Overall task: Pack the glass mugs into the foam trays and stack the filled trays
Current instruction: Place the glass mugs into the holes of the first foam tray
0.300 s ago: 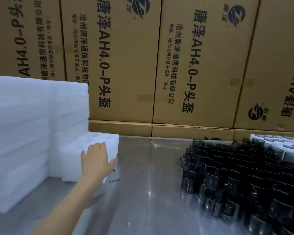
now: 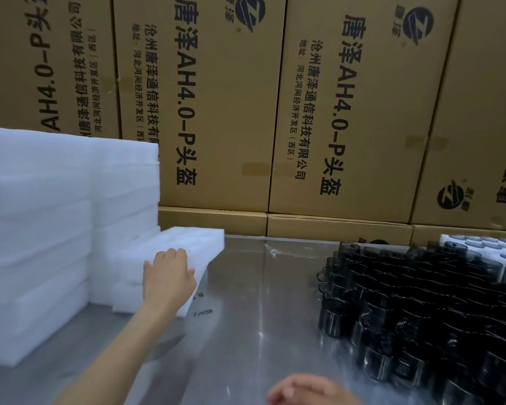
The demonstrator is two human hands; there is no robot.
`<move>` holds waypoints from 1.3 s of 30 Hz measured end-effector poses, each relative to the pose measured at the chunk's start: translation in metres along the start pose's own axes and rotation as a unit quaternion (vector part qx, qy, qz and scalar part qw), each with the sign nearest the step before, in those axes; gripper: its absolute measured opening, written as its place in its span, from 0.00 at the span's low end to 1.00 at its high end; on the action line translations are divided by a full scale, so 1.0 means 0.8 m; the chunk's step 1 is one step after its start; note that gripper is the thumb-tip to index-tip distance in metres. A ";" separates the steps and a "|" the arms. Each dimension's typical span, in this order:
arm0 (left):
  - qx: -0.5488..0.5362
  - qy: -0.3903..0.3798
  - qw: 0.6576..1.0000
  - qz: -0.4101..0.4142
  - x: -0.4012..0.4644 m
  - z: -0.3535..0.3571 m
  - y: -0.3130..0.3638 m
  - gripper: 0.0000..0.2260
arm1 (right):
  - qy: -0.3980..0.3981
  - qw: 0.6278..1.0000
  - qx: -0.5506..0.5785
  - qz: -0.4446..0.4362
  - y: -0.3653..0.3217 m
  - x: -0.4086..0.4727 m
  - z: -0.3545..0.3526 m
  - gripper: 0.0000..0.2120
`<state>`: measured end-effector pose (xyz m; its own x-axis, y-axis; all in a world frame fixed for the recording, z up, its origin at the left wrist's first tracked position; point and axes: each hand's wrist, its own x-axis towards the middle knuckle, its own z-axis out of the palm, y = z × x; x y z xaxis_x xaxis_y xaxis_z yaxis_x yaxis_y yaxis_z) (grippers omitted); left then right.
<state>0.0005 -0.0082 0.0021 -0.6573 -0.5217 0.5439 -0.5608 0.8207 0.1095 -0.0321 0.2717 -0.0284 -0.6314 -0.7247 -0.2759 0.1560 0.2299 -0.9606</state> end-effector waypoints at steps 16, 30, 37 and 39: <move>-0.361 -0.140 0.879 0.277 -0.160 0.011 -0.023 0.11 | 0.299 0.934 -0.056 -0.189 0.054 0.006 -0.036 0.08; -0.582 -0.029 0.810 -0.065 -0.130 0.024 0.068 0.05 | 0.473 0.796 -0.291 -0.242 0.048 -0.011 -0.055 0.07; -0.724 -0.153 0.620 -0.260 -0.110 0.036 0.074 0.17 | 0.579 0.674 -0.363 -0.280 0.017 -0.015 -0.087 0.10; -0.729 -0.159 0.619 -0.243 -0.110 0.039 0.073 0.12 | 0.556 0.680 -0.418 -0.229 0.012 -0.008 -0.091 0.15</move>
<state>0.0100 0.0784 -0.0653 -0.7853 -0.6190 -0.0148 0.1676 -0.2356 0.9573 -0.0822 0.3261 -0.0338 -0.7249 -0.0114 0.6888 -0.4440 0.7722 -0.4545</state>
